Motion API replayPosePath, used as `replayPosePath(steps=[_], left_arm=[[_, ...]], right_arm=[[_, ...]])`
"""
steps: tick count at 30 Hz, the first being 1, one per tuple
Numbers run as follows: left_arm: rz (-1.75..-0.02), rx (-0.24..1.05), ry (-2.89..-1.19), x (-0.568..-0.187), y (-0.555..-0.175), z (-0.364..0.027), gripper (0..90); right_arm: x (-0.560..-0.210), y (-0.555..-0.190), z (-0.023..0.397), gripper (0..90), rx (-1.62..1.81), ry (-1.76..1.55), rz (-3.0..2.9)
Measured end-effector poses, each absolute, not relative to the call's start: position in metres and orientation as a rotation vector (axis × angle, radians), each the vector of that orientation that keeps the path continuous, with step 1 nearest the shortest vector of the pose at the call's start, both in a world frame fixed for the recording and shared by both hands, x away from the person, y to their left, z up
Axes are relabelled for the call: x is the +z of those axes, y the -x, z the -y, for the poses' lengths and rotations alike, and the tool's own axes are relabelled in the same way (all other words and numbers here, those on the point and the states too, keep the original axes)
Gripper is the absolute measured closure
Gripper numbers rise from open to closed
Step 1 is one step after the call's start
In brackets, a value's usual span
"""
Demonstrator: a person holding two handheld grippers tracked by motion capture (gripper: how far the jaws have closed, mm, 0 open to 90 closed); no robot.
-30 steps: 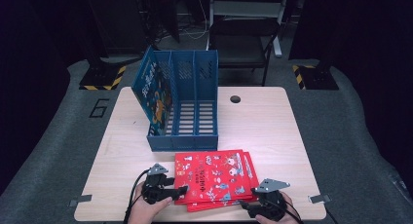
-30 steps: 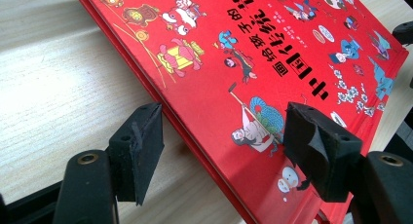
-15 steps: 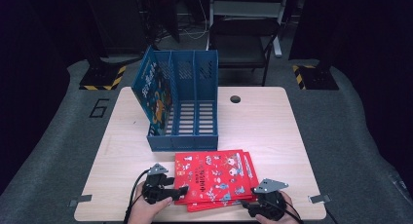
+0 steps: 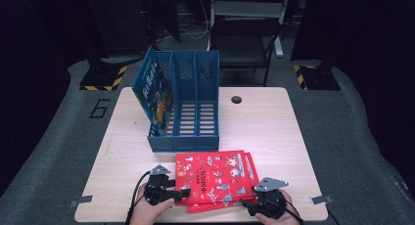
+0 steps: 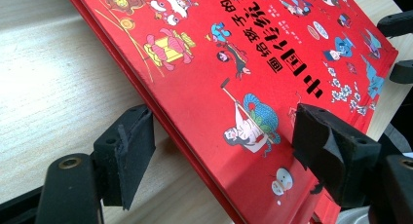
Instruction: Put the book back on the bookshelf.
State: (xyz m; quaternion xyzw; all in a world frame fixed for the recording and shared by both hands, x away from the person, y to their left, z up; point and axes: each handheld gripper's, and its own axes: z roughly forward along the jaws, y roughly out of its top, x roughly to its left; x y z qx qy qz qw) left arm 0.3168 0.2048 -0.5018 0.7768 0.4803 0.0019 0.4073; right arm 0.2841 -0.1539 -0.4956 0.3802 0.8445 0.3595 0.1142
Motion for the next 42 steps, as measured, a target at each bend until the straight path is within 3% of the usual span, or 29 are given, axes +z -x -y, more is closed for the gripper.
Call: replayPosePath(steps=[31,42], left_arm=[[-1.341,0.084,-1.895,-0.498,-0.322,-0.250,25.6],[-1.346,0.070,-1.877,-0.500,-0.318,-0.251,25.6]], right_arm=[[-0.496,-0.303,0.106,39.0,1.076,-0.989,-2.501],[-0.493,-0.300,0.108,46.5,1.010,-0.942,-2.537]])
